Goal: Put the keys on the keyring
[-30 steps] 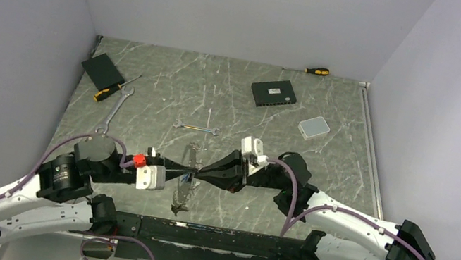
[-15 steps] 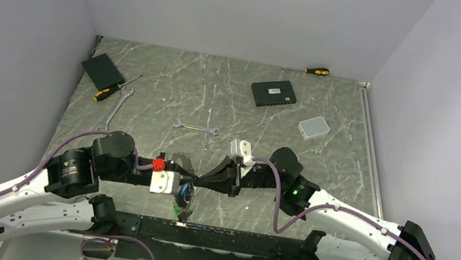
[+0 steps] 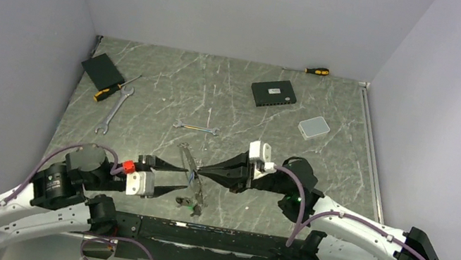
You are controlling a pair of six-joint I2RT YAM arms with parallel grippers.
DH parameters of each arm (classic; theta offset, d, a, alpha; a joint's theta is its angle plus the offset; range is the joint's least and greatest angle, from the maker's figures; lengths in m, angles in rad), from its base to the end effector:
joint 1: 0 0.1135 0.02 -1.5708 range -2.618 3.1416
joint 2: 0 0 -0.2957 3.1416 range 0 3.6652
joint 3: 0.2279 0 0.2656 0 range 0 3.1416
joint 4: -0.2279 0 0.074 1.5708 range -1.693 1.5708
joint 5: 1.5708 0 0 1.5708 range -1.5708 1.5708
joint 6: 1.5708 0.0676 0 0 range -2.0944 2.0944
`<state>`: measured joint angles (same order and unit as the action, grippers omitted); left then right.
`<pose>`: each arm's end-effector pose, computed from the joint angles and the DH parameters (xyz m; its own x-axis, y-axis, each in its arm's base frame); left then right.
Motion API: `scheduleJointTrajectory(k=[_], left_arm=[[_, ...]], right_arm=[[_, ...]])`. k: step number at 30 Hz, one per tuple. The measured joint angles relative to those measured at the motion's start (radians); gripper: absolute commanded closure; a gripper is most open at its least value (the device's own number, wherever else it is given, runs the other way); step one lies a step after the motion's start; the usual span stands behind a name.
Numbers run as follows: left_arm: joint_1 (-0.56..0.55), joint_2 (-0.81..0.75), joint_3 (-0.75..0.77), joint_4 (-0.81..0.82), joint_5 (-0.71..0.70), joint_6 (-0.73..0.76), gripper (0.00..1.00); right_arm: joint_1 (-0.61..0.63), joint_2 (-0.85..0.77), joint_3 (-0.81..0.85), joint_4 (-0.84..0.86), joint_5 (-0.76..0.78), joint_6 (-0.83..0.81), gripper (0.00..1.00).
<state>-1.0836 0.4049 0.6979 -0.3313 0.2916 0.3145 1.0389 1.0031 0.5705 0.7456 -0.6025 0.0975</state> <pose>0.0377 -0.1127 0.3569 0.2864 0.0924 -0.9537 0.9383 0.1745 0.2987 0.0910 0.2301 0.3488 0.0597 0.2596 -0.9639 -0.9941 -0.0724 -0.0810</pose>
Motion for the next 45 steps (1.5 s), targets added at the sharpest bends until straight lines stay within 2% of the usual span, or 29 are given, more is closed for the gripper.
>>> scheduleJointTrajectory(k=[9, 28, 36, 39, 40, 45], left_arm=[[0.000, -0.025, -0.025, -0.002, -0.006, -0.024, 0.58], [0.000, 0.105, -0.093, 0.164, -0.054, -0.044, 0.60], [0.000, 0.096, -0.103, 0.193, -0.108, -0.047, 0.73], [0.000, 0.096, -0.103, 0.193, -0.117, -0.048, 0.90], [0.000, 0.096, -0.103, 0.193, -0.121, -0.046, 0.99], [0.000, 0.096, -0.103, 0.184, -0.125, -0.037, 1.00]], right_arm=[[-0.001, 0.005, 0.000, 0.072, 0.036, 0.012, 1.00], [-0.002, 0.021, 0.000, 0.072, 0.045, 0.043, 1.00], [-0.002, 0.016, 0.000, 0.072, 0.045, 0.045, 1.00], [-0.002, 0.016, 0.000, 0.072, 0.045, 0.045, 1.00], [-0.002, 0.016, 0.000, 0.072, 0.045, 0.046, 1.00], [-0.002, 0.016, -0.005, 0.071, 0.045, 0.045, 1.00]])
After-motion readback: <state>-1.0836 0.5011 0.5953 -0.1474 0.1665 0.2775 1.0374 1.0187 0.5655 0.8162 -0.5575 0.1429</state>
